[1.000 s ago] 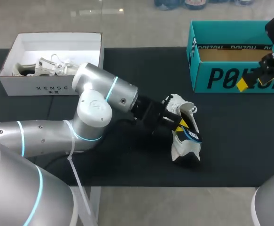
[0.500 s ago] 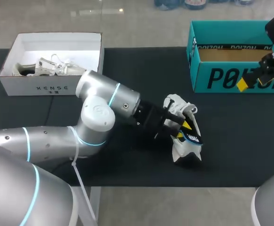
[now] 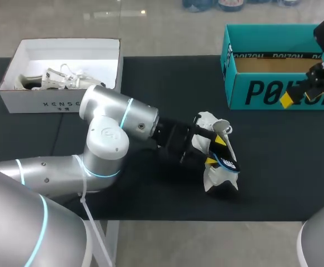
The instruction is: Take the shoe out of the shoebox, open the shoe tongue, remove and reinsert the insole, then place the shoe into the shoebox
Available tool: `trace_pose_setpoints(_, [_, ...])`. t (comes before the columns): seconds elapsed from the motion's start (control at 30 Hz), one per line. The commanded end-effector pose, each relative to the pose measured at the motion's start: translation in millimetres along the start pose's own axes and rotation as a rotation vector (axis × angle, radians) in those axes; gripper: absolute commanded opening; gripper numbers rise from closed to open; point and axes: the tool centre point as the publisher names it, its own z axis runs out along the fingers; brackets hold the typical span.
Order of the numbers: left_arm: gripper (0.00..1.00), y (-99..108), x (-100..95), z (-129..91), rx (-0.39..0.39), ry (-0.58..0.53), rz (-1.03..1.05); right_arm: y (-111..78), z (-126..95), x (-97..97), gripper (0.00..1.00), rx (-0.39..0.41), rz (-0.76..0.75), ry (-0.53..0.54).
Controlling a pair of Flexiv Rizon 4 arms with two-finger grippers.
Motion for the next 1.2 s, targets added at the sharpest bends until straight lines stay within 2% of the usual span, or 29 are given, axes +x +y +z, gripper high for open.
trace_pose_setpoints(0.03, [0.39, -3.9, -0.2, 4.4, 0.006, 0.001, 0.004, 2.8, 0.6, -0.3, 1.00, 0.006, 0.002, 0.001])
trace_pose_setpoints(0.07, [0.33, -4.6, 0.1, 5.1, 0.008, 0.002, 0.004, 2.8, 0.6, -0.3, 1.00, 0.006, 0.002, 0.001])
trace_pose_setpoints(0.17, [0.07, -6.3, 1.6, 7.1, 0.019, 0.009, 0.006, 2.8, 0.6, -0.3, 1.00, 0.006, 0.002, 0.001])
trace_pose_setpoints(0.23, [0.00, -7.6, 2.9, 7.9, 0.025, 0.017, 0.006, 2.8, 0.6, -0.3, 1.00, 0.006, 0.002, 0.001])
trace_pose_setpoints(0.5, [0.00, -4.2, 6.0, 6.5, 0.031, 0.044, 0.018, 2.8, 0.6, -0.3, 1.00, 0.006, 0.002, 0.001])
trace_pose_setpoints(0.83, [0.00, 29.2, -1.1, -3.3, -0.011, 0.097, 0.039, 2.8, 0.6, -0.3, 1.00, 0.006, 0.002, 0.001])
trace_pose_setpoints(0.97, [0.00, 37.9, -3.3, 7.5, 0.000, 0.099, 0.040, 2.8, 0.6, -0.3, 1.00, 0.006, 0.002, 0.001])
trace_pose_setpoints(1.1, [0.00, 32.9, 2.3, 21.3, 0.037, 0.100, 0.016, 2.8, 0.6, -0.3, 1.00, 0.006, 0.002, 0.001])
trace_pose_setpoints(1.13, [0.21, 30.4, 4.2, 22.7, 0.046, 0.095, 0.011, 2.8, 0.6, -0.3, 1.00, 0.006, 0.002, 0.001])
trace_pose_setpoints(1.2, [0.44, 25.4, 6.3, 21.7, 0.047, 0.090, 0.005, 2.8, 0.6, -0.3, 1.00, 0.006, 0.002, 0.001])
